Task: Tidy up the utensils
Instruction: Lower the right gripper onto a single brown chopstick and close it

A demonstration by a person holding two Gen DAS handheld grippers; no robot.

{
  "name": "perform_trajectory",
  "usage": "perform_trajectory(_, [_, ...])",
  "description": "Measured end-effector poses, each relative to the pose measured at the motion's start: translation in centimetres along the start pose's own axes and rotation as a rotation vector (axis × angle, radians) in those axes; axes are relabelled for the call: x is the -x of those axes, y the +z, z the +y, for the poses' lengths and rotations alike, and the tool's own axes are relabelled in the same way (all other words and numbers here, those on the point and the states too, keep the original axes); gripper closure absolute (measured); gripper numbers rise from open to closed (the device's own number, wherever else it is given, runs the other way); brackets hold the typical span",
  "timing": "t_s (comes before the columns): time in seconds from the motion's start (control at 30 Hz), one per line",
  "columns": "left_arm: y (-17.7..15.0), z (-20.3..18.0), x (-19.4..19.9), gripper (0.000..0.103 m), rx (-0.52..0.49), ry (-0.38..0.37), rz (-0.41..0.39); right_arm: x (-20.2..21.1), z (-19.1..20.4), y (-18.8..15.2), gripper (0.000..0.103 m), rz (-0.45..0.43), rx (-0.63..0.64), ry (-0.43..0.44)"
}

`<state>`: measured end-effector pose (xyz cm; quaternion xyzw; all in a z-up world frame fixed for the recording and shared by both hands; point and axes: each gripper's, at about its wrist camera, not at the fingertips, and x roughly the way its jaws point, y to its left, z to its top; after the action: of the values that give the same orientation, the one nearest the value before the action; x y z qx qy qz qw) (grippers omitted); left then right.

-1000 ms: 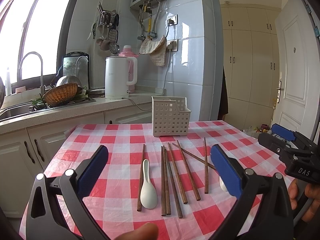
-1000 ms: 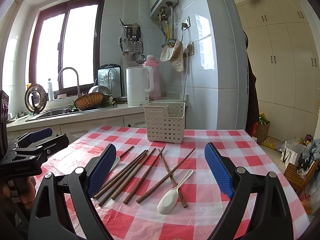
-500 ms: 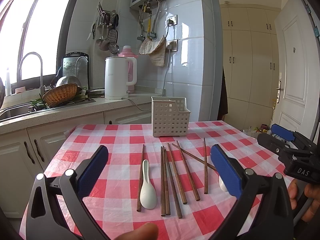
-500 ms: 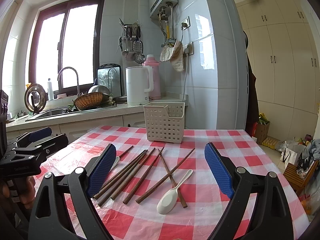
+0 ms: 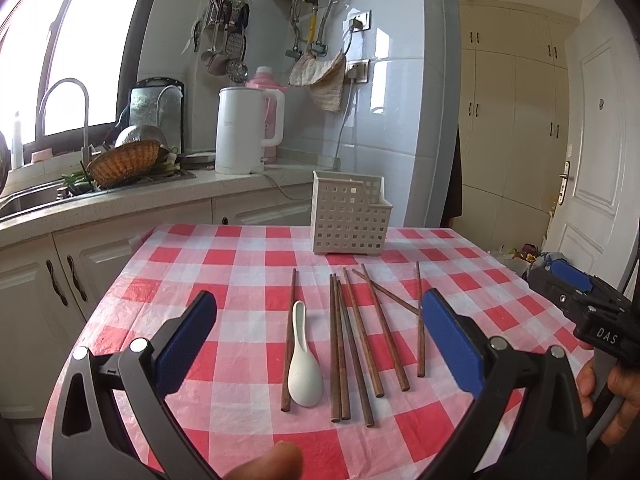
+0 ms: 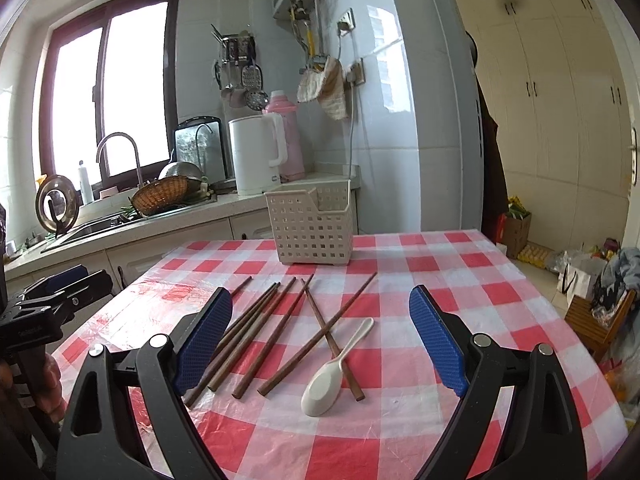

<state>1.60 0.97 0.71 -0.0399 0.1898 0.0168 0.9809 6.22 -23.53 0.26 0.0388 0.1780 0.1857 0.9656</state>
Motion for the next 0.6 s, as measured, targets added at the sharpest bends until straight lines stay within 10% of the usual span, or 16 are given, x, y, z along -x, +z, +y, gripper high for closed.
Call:
perform_trajectory(0.27, [-0.9, 2.5, -2.8, 0.004, 0.029, 0.061, 0.097, -6.5, -3.2, -2.2, 0.019, 0.31, -0.079, -0.063])
perform_trajectory(0.6, [-1.7, 5.2, -6.9, 0.015, 0.059, 0.033, 0.221, -11.2, -3.2, -1.9, 0.019, 0.383, -0.082, -0.045])
